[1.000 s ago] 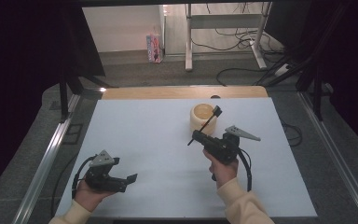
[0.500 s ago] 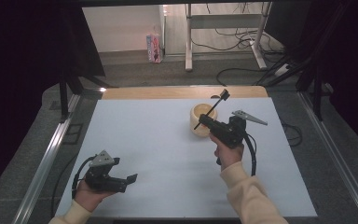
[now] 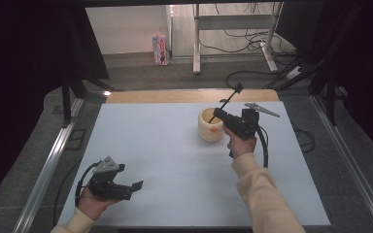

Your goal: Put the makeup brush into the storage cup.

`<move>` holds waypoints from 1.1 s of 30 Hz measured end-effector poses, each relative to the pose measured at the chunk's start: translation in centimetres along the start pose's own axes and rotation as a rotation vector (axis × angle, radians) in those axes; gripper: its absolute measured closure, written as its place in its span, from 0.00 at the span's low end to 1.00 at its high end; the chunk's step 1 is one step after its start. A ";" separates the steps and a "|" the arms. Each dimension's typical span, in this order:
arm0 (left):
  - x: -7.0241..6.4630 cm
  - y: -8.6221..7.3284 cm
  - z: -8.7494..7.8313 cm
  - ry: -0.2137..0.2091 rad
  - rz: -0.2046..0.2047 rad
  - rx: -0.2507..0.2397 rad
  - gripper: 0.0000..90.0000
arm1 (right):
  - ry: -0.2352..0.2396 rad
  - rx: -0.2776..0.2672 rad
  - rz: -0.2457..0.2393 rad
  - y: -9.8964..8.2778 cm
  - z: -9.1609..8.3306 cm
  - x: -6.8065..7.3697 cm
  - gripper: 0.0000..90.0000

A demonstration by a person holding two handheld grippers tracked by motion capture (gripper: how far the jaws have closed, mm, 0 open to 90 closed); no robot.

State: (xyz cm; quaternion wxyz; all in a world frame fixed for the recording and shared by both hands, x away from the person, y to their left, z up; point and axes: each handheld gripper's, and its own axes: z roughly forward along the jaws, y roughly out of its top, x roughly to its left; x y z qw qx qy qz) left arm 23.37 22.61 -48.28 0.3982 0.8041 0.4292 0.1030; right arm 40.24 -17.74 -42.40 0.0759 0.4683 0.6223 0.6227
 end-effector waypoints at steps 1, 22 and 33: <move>0.0 0.0 0.0 0.000 0.000 0.000 0.07 | -0.003 -0.002 0.002 0.1 0.2 -0.2 0.95; -0.1 0.1 0.2 0.000 0.001 0.010 0.07 | -0.095 -0.004 -0.009 2.3 2.0 -2.5 0.94; -0.1 0.1 0.3 -0.001 -0.001 0.009 0.07 | -0.122 0.014 -0.020 1.9 2.9 -3.3 0.94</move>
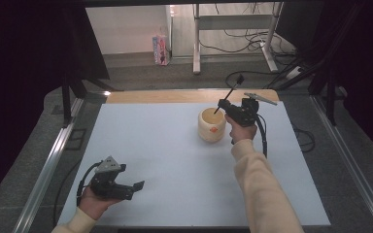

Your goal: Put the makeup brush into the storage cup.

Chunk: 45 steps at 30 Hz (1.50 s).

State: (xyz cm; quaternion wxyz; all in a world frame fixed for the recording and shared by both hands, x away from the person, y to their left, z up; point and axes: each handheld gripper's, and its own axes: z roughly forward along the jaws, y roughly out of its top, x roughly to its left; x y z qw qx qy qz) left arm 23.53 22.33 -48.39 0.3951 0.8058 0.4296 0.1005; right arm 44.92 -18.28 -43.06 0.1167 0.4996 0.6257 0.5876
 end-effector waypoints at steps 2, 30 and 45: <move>0.0 0.0 0.0 0.000 -0.001 -0.001 0.07 | -0.003 0.001 0.000 -0.1 0.1 0.0 0.94; 0.1 0.0 0.0 -0.001 -0.004 0.008 0.07 | -0.043 0.066 -0.081 -1.4 1.4 0.6 0.94; 0.2 -0.1 0.1 -0.003 -0.010 0.018 0.07 | -0.076 0.109 -0.107 -2.1 2.0 0.5 0.94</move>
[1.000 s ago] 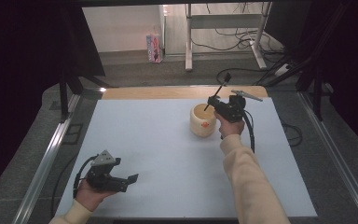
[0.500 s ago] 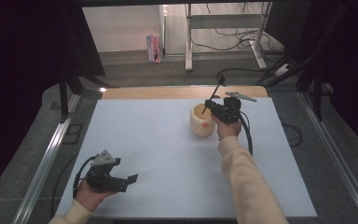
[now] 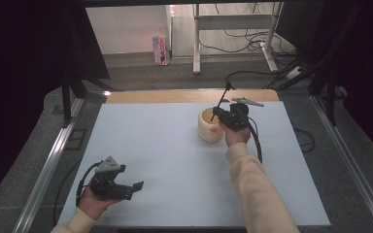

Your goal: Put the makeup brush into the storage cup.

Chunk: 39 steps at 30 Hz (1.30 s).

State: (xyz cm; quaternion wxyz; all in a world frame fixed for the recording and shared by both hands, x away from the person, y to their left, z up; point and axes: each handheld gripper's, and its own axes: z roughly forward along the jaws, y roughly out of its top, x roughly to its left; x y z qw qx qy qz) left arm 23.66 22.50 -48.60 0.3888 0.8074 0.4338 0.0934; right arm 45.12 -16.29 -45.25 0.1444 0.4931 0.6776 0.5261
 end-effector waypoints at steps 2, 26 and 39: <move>0.0 0.0 0.0 0.000 0.001 -0.001 0.07 | -0.008 0.005 -0.004 -0.1 0.1 -0.1 0.94; -0.1 0.0 0.1 -0.001 0.004 0.006 0.07 | -0.030 -0.093 -0.019 0.8 -1.6 -0.1 0.27; 0.0 -0.1 -0.1 0.005 -0.007 -0.001 0.06 | 0.007 -0.073 -0.044 0.4 -1.9 0.3 0.25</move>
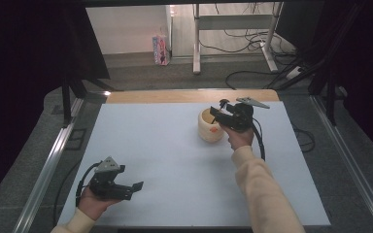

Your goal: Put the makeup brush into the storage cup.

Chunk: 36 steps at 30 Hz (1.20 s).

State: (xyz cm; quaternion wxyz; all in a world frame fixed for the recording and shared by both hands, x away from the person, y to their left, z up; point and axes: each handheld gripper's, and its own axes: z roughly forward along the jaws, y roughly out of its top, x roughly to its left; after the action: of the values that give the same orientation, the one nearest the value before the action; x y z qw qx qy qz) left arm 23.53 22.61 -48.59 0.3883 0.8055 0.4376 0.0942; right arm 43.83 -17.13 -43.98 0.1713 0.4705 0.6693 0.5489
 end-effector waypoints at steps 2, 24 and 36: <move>0.0 0.0 -0.1 0.002 -0.001 -0.002 0.06 | 0.004 0.003 -0.004 0.0 -0.2 0.1 0.24; 0.2 -0.1 -0.3 0.009 -0.012 -0.007 0.06 | 0.071 0.087 -0.122 -2.2 -6.0 0.5 0.13; 0.3 0.0 -0.4 0.025 -0.006 -0.025 0.07 | 0.078 0.172 -0.222 -4.3 -12.3 0.1 0.13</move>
State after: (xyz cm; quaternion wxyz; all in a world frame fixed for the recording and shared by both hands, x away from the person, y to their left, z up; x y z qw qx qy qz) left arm 23.51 23.11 -48.37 0.3932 0.7980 0.4437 0.1083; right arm 32.75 -23.88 -43.65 0.1640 0.3847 0.7680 0.4851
